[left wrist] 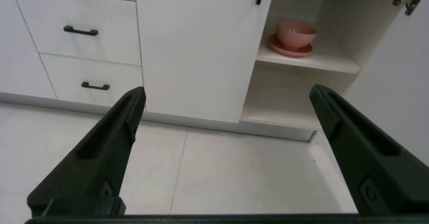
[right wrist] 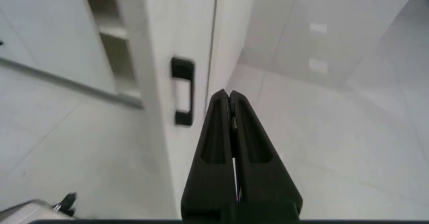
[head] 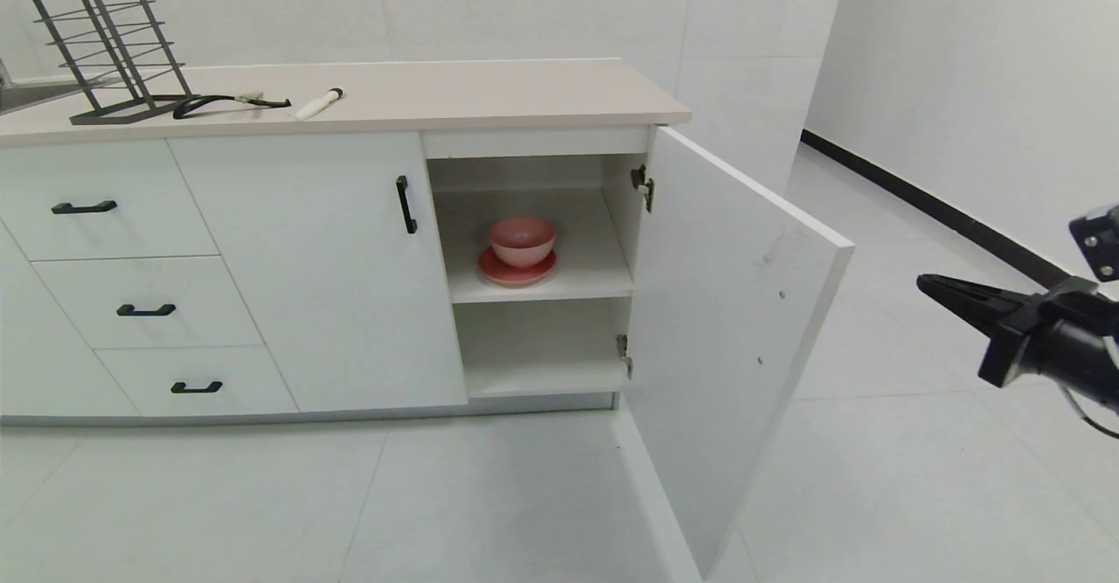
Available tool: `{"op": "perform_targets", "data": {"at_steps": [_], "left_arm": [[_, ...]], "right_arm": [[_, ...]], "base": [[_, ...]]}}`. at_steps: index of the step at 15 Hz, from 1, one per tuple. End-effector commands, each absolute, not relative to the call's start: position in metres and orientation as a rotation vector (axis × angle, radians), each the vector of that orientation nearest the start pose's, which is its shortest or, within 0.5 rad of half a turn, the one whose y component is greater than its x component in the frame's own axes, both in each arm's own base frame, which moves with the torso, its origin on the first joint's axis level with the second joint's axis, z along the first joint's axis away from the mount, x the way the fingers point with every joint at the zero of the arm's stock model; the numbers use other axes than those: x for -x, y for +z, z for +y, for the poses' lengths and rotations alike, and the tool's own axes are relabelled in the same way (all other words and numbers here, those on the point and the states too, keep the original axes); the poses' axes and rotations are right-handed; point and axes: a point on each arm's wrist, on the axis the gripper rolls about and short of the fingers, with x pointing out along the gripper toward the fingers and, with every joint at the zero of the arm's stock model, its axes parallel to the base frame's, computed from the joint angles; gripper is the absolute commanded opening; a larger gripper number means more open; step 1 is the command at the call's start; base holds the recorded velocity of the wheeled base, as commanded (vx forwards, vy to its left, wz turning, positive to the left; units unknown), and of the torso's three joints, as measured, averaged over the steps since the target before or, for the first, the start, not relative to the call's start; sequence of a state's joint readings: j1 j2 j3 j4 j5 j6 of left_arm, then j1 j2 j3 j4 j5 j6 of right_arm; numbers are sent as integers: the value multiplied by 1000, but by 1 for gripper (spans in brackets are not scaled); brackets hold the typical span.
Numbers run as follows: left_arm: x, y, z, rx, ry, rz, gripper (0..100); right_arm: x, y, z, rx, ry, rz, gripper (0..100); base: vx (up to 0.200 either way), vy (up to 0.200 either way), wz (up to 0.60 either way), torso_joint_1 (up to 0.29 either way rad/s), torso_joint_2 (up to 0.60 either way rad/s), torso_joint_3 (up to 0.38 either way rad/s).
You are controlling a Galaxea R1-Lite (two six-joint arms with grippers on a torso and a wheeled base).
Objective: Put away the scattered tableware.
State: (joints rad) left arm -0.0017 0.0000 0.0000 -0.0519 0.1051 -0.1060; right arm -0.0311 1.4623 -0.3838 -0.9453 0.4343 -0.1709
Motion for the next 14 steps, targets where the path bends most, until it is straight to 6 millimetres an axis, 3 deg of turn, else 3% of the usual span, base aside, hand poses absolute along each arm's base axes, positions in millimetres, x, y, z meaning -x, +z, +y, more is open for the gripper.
{"op": "perform_targets", "data": {"at_steps": [1,6,9,14], "left_arm": [[23,81,2,109,101,-58,100],[23,81,2,107,100,-57,100],[23,81,2,108,100,-56,100],[23,81,2,110,100,-56,100]], "right_arm": [[-250,127,1,112,483,153,0],[-284,125,0,144,512,21,0],[-307,135,1,166,517,-52,0],[-311,130,12,181,597,-80,0]], "base": [[0,0,0,0,0,0],[0,0,0,0,0,0],[0,0,0,0,0,0],[0,0,0,0,0,0]]}}
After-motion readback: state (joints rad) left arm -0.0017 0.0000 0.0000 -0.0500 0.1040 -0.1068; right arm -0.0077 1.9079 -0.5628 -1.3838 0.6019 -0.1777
